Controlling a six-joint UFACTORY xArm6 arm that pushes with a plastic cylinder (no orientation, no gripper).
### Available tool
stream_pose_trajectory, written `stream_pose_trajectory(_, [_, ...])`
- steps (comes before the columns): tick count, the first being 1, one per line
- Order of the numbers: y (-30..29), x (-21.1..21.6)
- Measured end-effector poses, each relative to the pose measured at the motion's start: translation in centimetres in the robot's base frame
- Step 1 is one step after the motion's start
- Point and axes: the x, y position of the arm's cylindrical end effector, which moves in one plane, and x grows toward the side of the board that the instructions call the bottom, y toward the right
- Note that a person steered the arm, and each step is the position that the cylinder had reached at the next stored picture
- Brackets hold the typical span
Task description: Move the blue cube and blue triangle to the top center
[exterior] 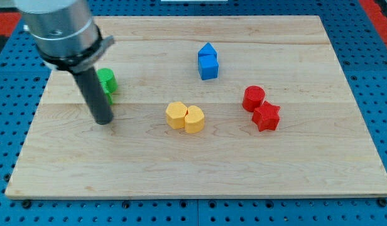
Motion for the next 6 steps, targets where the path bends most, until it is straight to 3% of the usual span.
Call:
stream_pose_trajectory(2, [10.5,-6.0])
stream_pose_trajectory(4, [17.2,-9.0])
stream_pose_trajectory(5, [18.8,-10.8])
stream_pose_trajectory(6, [18.7,-16.5])
